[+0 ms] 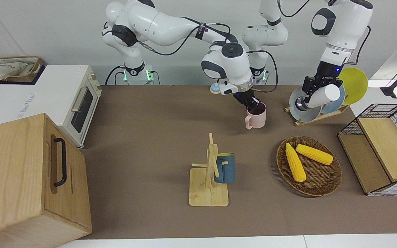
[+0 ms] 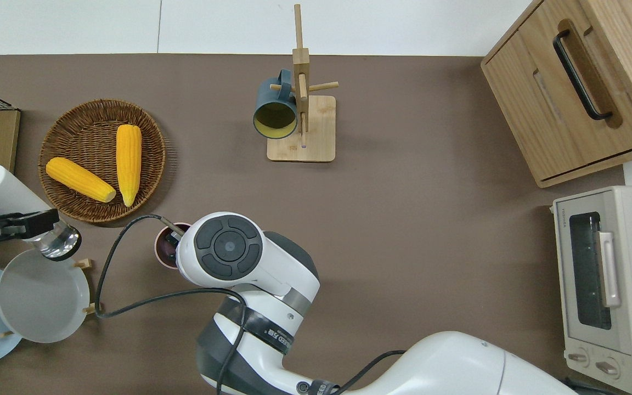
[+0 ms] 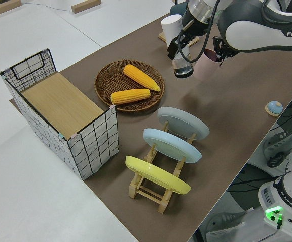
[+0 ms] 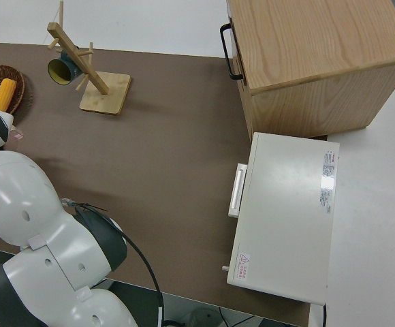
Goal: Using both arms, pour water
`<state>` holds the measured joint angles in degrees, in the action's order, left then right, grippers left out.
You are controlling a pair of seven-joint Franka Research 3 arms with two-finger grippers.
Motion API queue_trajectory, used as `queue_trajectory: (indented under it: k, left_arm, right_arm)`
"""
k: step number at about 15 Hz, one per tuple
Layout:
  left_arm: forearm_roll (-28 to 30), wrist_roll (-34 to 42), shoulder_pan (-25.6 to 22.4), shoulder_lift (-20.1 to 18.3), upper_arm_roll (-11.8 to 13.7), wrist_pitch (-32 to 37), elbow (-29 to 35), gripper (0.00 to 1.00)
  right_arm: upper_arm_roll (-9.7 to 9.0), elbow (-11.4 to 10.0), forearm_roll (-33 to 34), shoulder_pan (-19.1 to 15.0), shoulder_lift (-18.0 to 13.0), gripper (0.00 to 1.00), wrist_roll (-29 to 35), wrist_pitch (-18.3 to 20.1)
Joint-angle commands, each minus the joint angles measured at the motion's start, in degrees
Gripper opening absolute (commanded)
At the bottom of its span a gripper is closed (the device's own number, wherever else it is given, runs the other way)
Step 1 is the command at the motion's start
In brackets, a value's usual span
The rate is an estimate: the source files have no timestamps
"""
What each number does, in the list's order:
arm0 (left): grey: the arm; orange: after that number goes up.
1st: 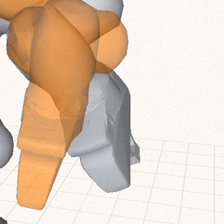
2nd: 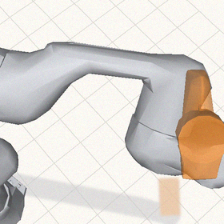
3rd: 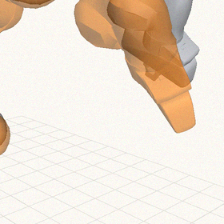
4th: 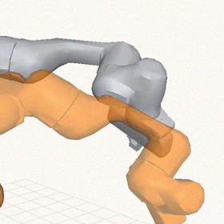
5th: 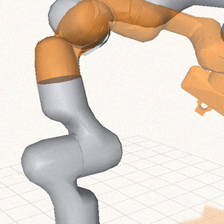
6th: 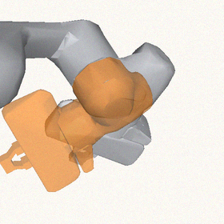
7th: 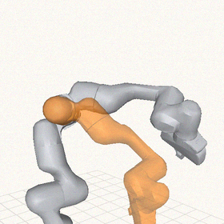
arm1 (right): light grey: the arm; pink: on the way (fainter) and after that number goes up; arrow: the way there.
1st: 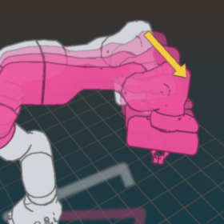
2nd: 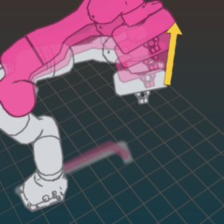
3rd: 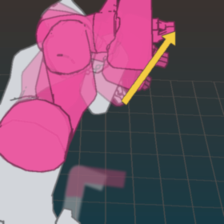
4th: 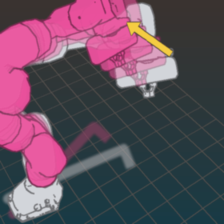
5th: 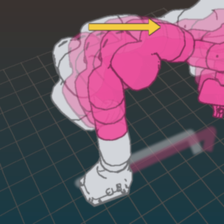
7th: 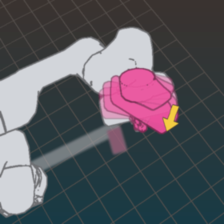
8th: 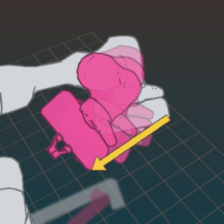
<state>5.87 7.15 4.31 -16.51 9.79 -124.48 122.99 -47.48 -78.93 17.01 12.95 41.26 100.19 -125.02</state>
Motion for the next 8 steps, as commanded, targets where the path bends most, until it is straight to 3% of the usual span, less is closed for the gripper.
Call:
queue_trajectory:
  k: [1,4,6,8]
  left_arm:
    - [-1.65,-1.43,1.40,-2.57,0.49,-1.73,1.90,0.00]
    - [-1.65,-1.43,1.31,-2.57,0.49,-1.73,2.25,0.00]
    - [-1.65,-1.43,1.14,-2.48,0.49,-1.73,2.25,0.00]
    - [-1.65,-1.35,1.14,-2.48,0.58,-1.73,2.25,0.00]
  right_arm:
    - [-1.82,6.15,8.02,2.87,6.54,0.000,5.88,0.21]
    - [-2.00,6.69,10.92,4.01,8.91,0.000,6.59,0.22]
    - [-2.09,8.96,15.74,5.85,12.16,0.000,8.69,0.39]
    - [-2.18,9.06,16.39,6.04,12.79,0.000,9.23,-0.05]
